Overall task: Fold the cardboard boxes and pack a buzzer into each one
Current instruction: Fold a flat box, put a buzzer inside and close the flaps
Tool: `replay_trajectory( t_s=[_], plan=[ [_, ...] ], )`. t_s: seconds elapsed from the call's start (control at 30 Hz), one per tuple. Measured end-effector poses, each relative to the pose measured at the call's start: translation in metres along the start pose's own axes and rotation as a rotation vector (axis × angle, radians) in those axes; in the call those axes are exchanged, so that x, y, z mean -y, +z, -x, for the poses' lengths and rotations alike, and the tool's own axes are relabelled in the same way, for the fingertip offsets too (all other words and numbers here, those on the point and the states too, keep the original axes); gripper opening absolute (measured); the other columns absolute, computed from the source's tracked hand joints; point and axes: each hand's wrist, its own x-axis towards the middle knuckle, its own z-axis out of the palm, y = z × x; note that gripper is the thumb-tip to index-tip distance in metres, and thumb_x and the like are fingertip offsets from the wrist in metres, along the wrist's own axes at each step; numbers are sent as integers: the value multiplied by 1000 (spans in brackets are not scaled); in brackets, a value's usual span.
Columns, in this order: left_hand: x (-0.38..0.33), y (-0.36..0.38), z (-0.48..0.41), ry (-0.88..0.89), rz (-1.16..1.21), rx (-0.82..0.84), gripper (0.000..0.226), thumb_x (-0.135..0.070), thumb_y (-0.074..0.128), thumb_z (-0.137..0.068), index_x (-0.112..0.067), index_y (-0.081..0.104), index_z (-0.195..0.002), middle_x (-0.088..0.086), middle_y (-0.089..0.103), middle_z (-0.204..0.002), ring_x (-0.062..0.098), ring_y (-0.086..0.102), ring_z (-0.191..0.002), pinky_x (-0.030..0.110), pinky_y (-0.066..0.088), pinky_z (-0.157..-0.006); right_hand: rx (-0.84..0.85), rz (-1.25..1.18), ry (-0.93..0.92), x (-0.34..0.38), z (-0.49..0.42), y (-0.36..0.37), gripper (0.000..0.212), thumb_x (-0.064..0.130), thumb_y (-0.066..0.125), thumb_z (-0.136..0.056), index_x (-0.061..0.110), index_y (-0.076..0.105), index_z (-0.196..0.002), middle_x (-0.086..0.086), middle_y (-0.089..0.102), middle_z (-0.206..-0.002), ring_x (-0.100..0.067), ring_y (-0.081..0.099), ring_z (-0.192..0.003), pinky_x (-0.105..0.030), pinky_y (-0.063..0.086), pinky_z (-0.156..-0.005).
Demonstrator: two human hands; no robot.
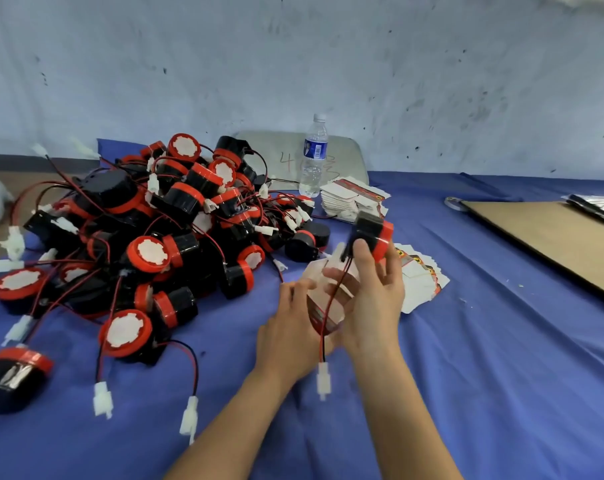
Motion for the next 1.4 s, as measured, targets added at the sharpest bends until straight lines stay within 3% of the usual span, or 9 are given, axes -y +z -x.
replay_trajectory(
  t_s=[0.17, 0.27, 0.37, 0.47, 0.63, 0.87, 1.03, 1.23, 1.4],
  plan=[
    [6, 9, -4, -9, 64, -24, 82, -75, 61, -62, -49, 19, -128, -18, 49, -128, 13, 58, -111, 35, 51, -82, 174, 695, -85, 18, -25, -29, 42, 8, 70, -83, 35, 64, -115, 3, 68, -96, -15, 61, -57, -25, 48, -54],
    [11, 12, -5, 22, 89, -88, 66, -65, 64, -71, -48, 25, -121, -20, 56, -97, 14, 63, -93, 32, 51, -70, 278, 1182, -179, 25, -35, -41, 37, 6, 65, -84, 29, 67, -113, 5, 70, -100, -15, 64, -91, -32, 52, -78],
    [13, 15, -5, 57, 62, -133, 55, -61, 63, -73, -39, 26, -109, -15, 46, -72, 21, 60, -79, 32, 44, -58, 262, 1413, -260, 23, -40, -50, 40, 0, 54, -85, 30, 69, -107, 9, 72, -96, -17, 64, -94, -34, 52, -81],
    [12, 16, -5, 97, 146, -148, 65, -57, 71, -69, -43, 31, -119, -19, 48, -90, 12, 55, -90, 27, 42, -63, 293, 1592, -301, 17, -39, -57, 41, 1, 48, -87, 30, 68, -108, 5, 73, -99, -23, 63, -99, -37, 52, -82],
    [12, 16, -6, 214, 332, -55, 68, -37, 75, -80, -51, 34, -132, -15, 28, -142, -14, 43, -106, -1, 30, -89, 425, 1594, -367, 13, -34, -65, 47, 2, 48, -89, 39, 68, -113, 9, 73, -95, -20, 64, -91, -32, 51, -75],
    [14, 14, -10, 171, 345, -77, 65, -43, 83, -68, -50, 45, -120, -22, 53, -119, -3, 53, -96, 2, 38, -79, 605, 1616, -357, 18, -30, -64, 33, 23, 49, -96, 39, 62, -122, 7, 71, -103, -19, 63, -95, -37, 50, -81],
    [12, 15, -8, 190, 351, -48, 76, -57, 76, -62, -42, 43, -129, -28, 49, -120, -11, 48, -103, -1, 36, -80, 579, 1914, -138, 25, -30, -40, 49, 74, 47, -80, 26, 60, -86, 5, 60, -77, -17, 54, -71, -31, 38, -56],
    [11, 16, -7, 210, 306, -59, 77, -48, 82, -64, -42, 43, -130, -23, 50, -125, -2, 50, -113, 22, 47, -92, 689, 1889, 101, 28, -37, -14, 29, 42, 53, -89, 26, 49, -66, 1, 55, -70, -21, 54, -76, -28, 35, -57],
    [7, 15, -5, 209, 317, -70, 79, -62, 68, -57, -51, 38, -129, -27, 51, -125, -2, 52, -113, 23, 49, -86, 610, 1963, -24, 24, -31, -8, 16, 34, 56, -83, 26, 54, -69, 2, 52, -75, -25, 37, -93, -33, 30, -79]
  ],
)
